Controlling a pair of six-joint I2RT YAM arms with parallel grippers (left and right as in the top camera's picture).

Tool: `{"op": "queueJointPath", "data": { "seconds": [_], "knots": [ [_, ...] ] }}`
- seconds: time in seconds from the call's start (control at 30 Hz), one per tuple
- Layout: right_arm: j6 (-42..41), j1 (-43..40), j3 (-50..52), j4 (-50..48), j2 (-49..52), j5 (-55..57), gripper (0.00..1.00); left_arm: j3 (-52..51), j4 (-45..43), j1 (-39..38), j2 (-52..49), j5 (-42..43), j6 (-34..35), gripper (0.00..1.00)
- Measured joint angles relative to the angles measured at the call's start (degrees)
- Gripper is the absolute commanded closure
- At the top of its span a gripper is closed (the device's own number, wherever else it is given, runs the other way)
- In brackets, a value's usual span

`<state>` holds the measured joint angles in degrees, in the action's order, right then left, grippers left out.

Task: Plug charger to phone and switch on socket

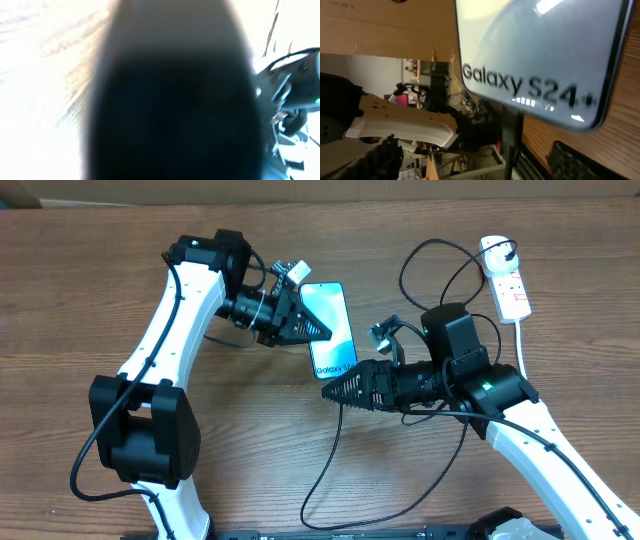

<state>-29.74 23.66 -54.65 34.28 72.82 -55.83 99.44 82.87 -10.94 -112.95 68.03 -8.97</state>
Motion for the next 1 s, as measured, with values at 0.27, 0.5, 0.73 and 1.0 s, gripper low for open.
{"op": "queueJointPath", "data": {
  "seconds": [0.27,0.5,0.73,1.0],
  "knots": [
    [-0.04,0.0,0.0,9.22,0.0,11.8,0.0,0.0,-8.81,1.7,0.0,-0.59,8.33,0.96],
    [-0.5,0.0,0.0,14.45,0.0,26.21,0.0,0.0,-15.15,1.81,0.0,-7.08,15.13,0.96],
    [-0.68,0.0,0.0,16.92,0.0,33.48,0.0,0.0,-19.65,1.81,-0.02,-11.93,18.58,0.96],
    [-0.72,0.0,0.0,17.25,0.0,35.34,0.0,0.0,-19.85,1.27,-3.91,-15.8,20.87,0.95]
  ]
}}
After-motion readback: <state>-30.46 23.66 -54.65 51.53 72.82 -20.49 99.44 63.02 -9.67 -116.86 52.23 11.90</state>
